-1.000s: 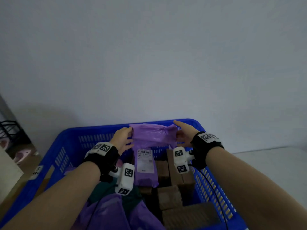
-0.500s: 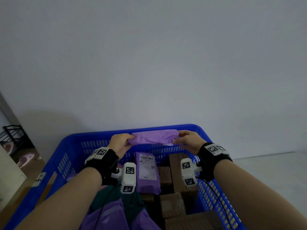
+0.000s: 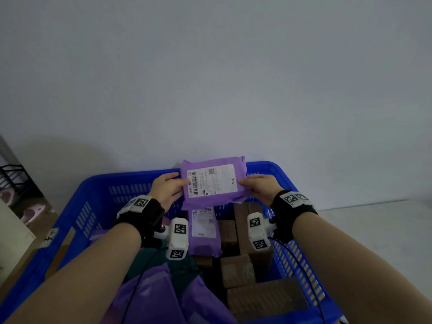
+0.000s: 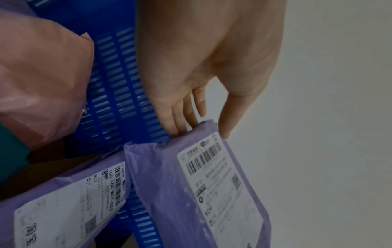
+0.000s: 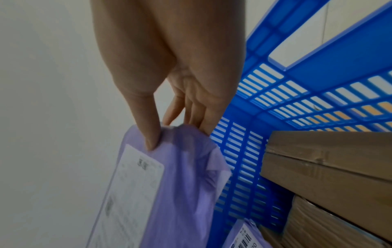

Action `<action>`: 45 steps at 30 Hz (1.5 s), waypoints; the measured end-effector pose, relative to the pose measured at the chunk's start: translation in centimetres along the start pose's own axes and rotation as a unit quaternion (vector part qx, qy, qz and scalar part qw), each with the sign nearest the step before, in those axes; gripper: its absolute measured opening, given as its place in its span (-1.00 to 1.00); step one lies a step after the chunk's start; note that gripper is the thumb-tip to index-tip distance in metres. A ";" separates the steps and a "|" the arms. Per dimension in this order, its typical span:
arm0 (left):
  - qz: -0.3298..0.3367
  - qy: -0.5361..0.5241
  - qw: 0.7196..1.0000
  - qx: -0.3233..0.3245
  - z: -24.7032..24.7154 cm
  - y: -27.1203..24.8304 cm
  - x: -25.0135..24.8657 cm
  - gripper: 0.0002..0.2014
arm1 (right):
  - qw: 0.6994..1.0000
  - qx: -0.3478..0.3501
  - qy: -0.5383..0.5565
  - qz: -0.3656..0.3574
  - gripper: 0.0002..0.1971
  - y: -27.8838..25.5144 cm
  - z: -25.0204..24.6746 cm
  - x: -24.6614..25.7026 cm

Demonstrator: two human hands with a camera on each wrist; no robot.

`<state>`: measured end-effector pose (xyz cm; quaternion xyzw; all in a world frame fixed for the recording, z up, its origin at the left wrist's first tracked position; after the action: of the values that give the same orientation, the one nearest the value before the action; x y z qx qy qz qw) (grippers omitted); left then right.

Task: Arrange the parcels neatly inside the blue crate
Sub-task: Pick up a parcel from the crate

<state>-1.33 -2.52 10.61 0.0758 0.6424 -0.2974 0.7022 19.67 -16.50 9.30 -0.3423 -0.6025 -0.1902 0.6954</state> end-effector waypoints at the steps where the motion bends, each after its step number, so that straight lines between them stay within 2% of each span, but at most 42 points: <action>1: 0.007 0.018 1.000 -0.003 0.1 0.0 0.0 -0.49 | 1.000 0.011 -0.005 0.012 -0.56 0.1 0.0 0.0; 2: 0.013 0.039 0.999 -0.003 0.2 0.0 -0.1 -0.54 | 0.999 0.019 -0.009 0.024 -0.41 0.1 0.0 0.0; 3: 0.020 0.061 0.998 -0.002 0.3 0.1 -0.1 -0.59 | 0.999 0.036 -0.018 0.034 -0.34 0.1 0.0 0.0; 4: 0.027 0.082 0.996 -0.002 0.4 0.1 -0.2 -0.60 | 0.996 0.063 -0.033 0.046 -0.34 0.0 0.0 0.1; 7: 0.037 0.134 0.990 0.018 0.8 0.2 -0.6 -0.56 | 0.986 0.130 -0.071 0.080 -0.54 -0.5 -0.1 0.0; 10: 0.026 0.123 0.990 0.059 0.8 0.8 -0.8 -0.38 | 0.987 0.131 -0.055 0.080 -0.58 -0.2 -0.8 -0.7; 13: -0.036 0.150 0.988 0.027 0.3 1.7 -0.1 -0.13 | 0.987 0.133 -0.004 0.092 -0.58 -0.2 -1.0 -1.2; 15: -0.119 0.136 0.983 0.025 0.1 2.0 1.0 -0.17 | 0.984 0.137 0.023 0.111 -0.67 -0.3 -0.8 -1.3; 17: -0.161 0.099 0.981 0.047 0.3 1.8 2.0 -0.30 | 0.978 0.155 0.024 0.140 -0.78 -0.4 -0.4 -1.7; 19: -0.153 0.078 0.984 0.040 0.5 1.8 2.7 -0.39 | 0.967 0.189 0.003 0.170 -0.80 -0.6 0.0 -2.5; 23: -0.126 0.009 0.992 0.002 0.8 2.3 3.7 -0.27 | 0.947 0.236 -0.065 0.207 -0.81 -0.7 0.7 -4.4; 25: -0.112 0.020 0.993 -0.029 0.9 2.3 4.1 -0.26 | 0.950 0.221 -0.086 0.205 -0.64 -0.4 0.7 -5.2; 28: -0.100 0.074 0.991 -0.039 1.4 2.5 4.7 -0.36 | 0.960 0.178 -0.088 0.198 -0.60 0.3 0.6 -5.8; 31: -0.090 0.119 0.989 0.004 2.9 2.9 5.5 -0.44 | 0.963 0.157 -0.132 0.175 -0.50 1.0 -0.1 -6.1; 34: -0.087 0.145 0.985 0.044 4.8 3.4 6.7 -0.44 | 0.964 0.111 -0.176 0.164 -0.55 1.8 -1.3 -7.0; 36: -0.088 0.167 0.980 0.064 6.1 3.7 7.8 -0.55 | 0.963 0.079 -0.194 0.171 -0.56 2.0 -2.2 -7.6; 39: -0.084 0.243 0.963 0.077 7.6 4.2 9.7 -0.71 | 0.951 0.045 -0.238 0.190 -0.49 2.5 -3.2 -8.9; 43: -0.085 0.341 0.932 0.090 8.7 4.5 11.3 -0.64 | 0.935 0.028 -0.298 0.187 -0.28 3.9 -3.6 -11.2; 45: -0.076 0.400 0.910 0.081 8.5 4.5 11.3 -0.64 | 0.928 0.035 -0.317 0.190 -0.31 3.0 -2.8 -10.8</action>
<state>8.24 -6.63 0.01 0.1961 0.8471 -0.3452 0.3531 21.46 -17.99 -1.97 -0.4684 -0.7215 0.0856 0.5026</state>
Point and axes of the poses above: each hand's wrist, its own y-axis towards the middle knuckle, its own z-axis out of the palm, x = y × z, the point moved 2 cm from there along y, towards the middle knuckle
